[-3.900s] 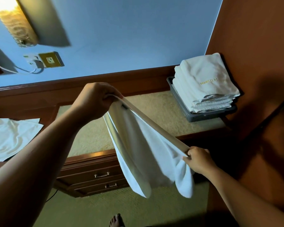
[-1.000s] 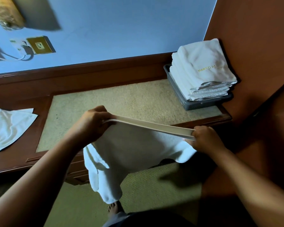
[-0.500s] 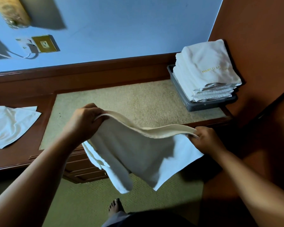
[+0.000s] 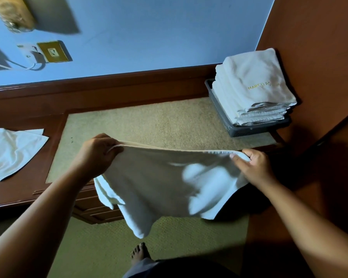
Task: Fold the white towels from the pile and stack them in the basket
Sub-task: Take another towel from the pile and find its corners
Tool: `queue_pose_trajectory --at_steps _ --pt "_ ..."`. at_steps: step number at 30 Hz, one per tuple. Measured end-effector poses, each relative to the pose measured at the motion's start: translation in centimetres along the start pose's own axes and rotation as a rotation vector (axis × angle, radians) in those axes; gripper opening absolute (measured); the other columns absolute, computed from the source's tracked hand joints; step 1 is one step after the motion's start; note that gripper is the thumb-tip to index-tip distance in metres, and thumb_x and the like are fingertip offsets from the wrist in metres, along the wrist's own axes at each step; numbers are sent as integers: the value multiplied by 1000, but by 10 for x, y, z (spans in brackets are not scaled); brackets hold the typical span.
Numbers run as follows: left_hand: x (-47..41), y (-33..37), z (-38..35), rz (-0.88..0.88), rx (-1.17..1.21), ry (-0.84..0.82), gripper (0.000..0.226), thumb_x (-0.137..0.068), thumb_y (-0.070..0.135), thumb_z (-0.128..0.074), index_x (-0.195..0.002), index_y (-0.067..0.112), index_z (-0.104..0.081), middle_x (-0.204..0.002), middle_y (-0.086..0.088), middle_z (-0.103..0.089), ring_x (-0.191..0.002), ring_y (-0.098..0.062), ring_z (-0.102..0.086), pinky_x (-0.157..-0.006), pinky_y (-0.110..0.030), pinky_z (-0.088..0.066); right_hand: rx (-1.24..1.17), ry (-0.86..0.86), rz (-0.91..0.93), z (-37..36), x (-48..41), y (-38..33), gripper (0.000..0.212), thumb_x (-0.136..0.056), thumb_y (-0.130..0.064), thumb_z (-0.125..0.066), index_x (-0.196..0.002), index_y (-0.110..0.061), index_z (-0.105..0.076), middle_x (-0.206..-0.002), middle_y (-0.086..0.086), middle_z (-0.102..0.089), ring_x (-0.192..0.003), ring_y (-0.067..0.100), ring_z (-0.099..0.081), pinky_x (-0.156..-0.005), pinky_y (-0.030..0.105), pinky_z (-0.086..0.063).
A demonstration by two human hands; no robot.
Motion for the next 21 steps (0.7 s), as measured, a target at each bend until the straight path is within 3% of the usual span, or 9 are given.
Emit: queue_pose_trajectory --at_steps 2,5,9,14,18,21 --pt "0 0 -11 -2 2 -33 7 -84 11 -79 -87 5 -78 -83 0 -60 -75 -28 -62 -66 -34 -44 78 20 6 0 -1 -4 51 -79 -43 -69 -54 -14 -34 -47 -6 -34 -47 10 -37 -47 23 -27" --pt "-1 -2 -21 -7 14 -49 7 -82 11 -81 -87 7 -78 -82 5 -57 -74 -24 -61 -64 -31 -43 231 73 2 1 -4 -7 44 -82 -21 -79 -59 -16 -41 -50 -1 -41 -48 18 -41 -48 27 -29" --pt "-1 -6 -23 -3 8 -66 7 -81 12 -82 -87 11 -78 -84 8 -57 -75 -15 -58 -63 -21 -39 326 121 -76 6 -9 0 30 -84 -13 -76 -71 -12 -49 -63 5 -52 -60 29 -51 -59 29 -30" --pt "2 -12 -37 6 19 -94 10 -80 8 -81 -89 12 -77 -86 8 -58 -79 -22 -61 -69 -34 -50 311 176 -108 8 -12 1 19 -89 -7 -69 -94 0 -52 -80 20 -61 -76 42 -62 -65 32 -32" --pt "8 -16 -50 2 38 -95 14 -79 3 -81 -89 9 -76 -85 8 -58 -76 -22 -61 -69 -36 -53 317 174 -139 5 -15 1 34 -91 -6 -64 -121 -1 -51 -96 28 -66 -83 44 -64 -66 35 -37" --pt "12 -18 -50 -7 38 -75 15 -79 4 -81 -91 11 -76 -87 9 -59 -76 -20 -61 -67 -32 -49 366 103 -136 2 -19 2 17 -93 -11 -63 -109 -5 -62 -95 25 -68 -85 43 -64 -70 39 -44"
Point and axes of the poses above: each hand's wrist, its own x-axis away from the middle knuckle, its own z-axis out of the back of the hand, y = z × x, the point moved 8 cm from there along -x, towards the middle knuckle
